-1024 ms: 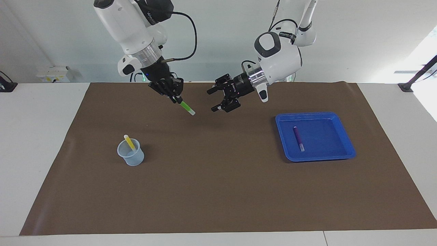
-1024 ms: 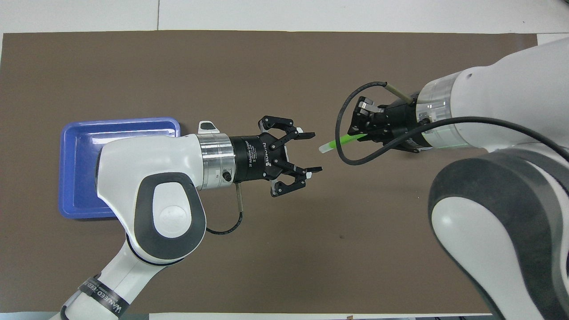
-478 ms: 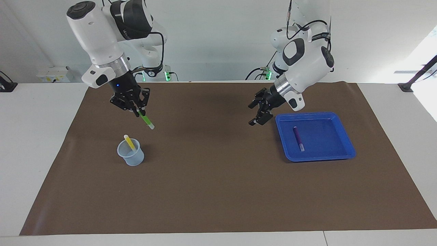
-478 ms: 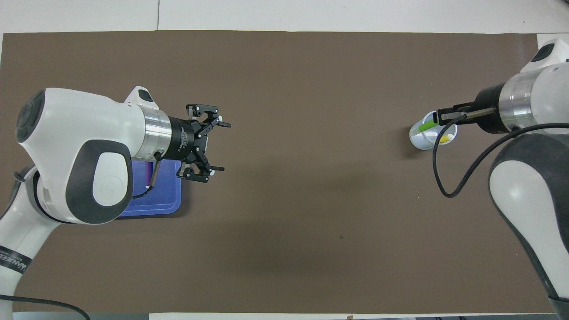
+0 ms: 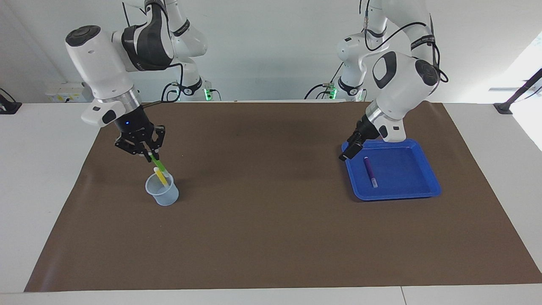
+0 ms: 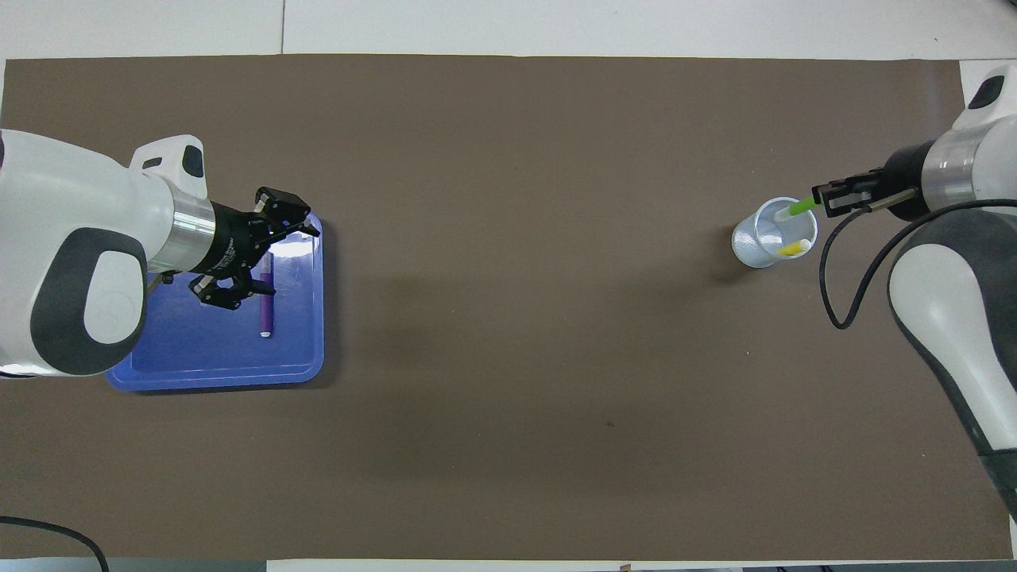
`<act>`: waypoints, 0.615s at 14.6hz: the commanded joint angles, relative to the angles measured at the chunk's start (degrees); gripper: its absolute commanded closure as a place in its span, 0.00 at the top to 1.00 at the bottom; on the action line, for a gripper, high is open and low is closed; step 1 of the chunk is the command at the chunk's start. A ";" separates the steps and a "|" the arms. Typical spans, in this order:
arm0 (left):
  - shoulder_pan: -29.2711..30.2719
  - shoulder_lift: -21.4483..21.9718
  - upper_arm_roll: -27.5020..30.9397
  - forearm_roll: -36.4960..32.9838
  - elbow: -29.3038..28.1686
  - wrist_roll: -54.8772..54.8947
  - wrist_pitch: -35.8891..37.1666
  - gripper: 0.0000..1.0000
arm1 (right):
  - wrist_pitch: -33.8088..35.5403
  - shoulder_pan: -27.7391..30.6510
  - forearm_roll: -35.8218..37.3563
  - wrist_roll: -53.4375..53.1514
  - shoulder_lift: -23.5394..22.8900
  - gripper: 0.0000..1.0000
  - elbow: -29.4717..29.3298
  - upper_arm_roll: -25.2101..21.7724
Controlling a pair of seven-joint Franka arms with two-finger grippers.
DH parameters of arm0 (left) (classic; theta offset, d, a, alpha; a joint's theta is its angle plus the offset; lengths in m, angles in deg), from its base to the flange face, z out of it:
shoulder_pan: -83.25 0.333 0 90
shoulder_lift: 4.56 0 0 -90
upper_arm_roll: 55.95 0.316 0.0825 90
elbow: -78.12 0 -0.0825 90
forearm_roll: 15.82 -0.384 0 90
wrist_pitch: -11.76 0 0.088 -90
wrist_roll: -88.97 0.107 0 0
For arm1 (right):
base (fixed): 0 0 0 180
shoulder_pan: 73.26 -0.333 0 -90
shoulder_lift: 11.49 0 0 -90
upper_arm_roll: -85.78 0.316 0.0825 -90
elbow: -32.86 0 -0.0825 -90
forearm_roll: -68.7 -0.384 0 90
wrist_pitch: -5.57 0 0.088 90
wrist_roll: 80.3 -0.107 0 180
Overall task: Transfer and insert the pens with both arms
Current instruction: 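Drop the green pen into the cup while the left gripper reaches the purple pen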
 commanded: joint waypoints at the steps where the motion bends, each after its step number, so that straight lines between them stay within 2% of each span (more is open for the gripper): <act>1: 0.93 -1.32 -0.29 -7.76 -0.14 13.63 0.37 1.00 | -3.97 0.32 1.54 2.30 -3.05 0.00 0.31 -0.25; 5: 1.81 -5.81 -0.29 -16.22 -0.49 28.24 -4.28 1.00 | -7.40 0.67 1.63 5.12 -5.00 0.00 1.88 -1.31; 9: 1.81 -9.76 -0.11 -21.74 -3.12 31.16 -10.52 1.00 | -11.53 0.67 1.63 6.17 -4.39 0.00 6.80 -1.57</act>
